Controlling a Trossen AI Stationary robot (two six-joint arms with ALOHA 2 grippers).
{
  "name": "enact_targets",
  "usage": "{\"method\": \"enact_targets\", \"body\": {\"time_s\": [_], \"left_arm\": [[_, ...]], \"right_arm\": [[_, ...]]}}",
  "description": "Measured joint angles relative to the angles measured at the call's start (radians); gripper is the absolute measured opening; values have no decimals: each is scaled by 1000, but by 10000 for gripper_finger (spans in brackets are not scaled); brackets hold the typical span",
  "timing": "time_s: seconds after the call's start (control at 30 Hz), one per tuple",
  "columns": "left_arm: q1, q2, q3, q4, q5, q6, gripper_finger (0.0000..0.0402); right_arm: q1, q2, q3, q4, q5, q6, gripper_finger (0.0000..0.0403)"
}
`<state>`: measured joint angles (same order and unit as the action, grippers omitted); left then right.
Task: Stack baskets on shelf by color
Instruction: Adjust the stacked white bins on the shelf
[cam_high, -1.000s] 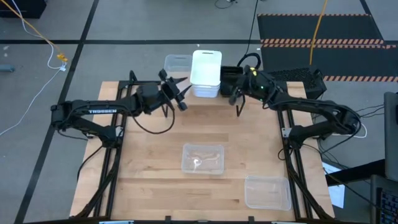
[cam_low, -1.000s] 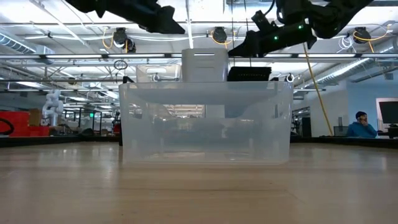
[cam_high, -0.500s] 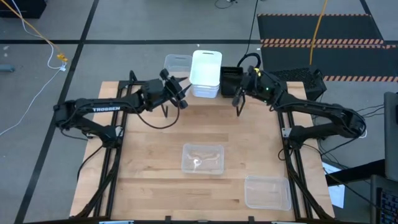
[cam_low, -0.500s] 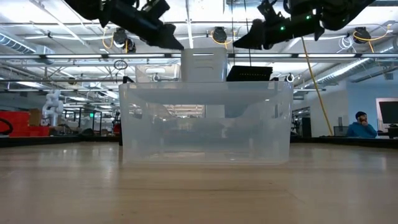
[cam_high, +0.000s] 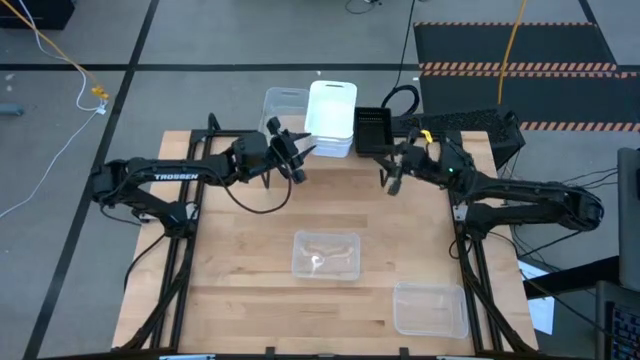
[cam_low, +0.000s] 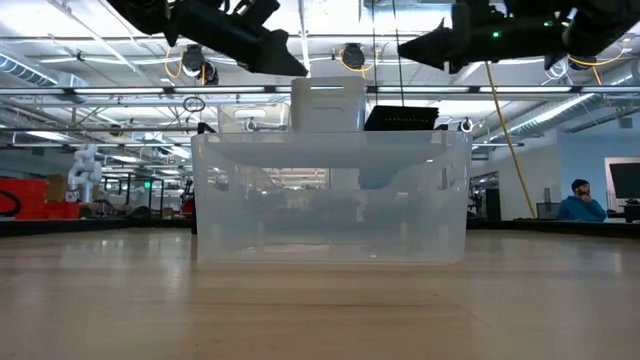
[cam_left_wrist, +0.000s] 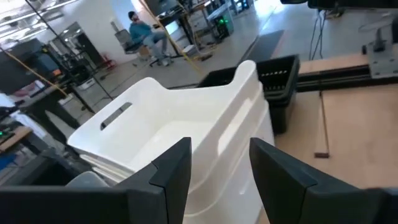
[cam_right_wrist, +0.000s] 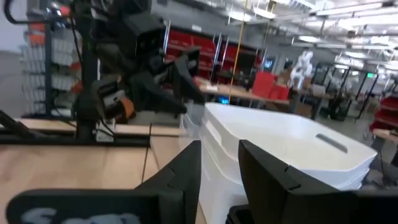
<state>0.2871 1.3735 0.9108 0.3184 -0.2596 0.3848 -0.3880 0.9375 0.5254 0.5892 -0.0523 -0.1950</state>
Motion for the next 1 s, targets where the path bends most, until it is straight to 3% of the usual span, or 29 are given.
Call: {"method": "enact_targets", "body": {"time_s": [0.23,0.37,0.5,0.57,0.73,1.0], "left_arm": [[-46,0,0,32,-19,29,165],[-57,-22,-2,43,-232,146,165],[-24,-27,1,173,-472,245,165],[11,-26,0,177,-461,230,165],[86,3,-2,110,-317,87,165],[103,27,-2,99,-151,-36,165]], "right_arm": [[1,-93,-43,5,-1,12,100],[18,-115,-81,5,-1,44,100],[30,-115,-133,7,1,63,100],[31,-114,-157,23,16,64,100],[33,-115,-189,60,30,71,100],[33,-115,-189,68,27,72,100]]}}
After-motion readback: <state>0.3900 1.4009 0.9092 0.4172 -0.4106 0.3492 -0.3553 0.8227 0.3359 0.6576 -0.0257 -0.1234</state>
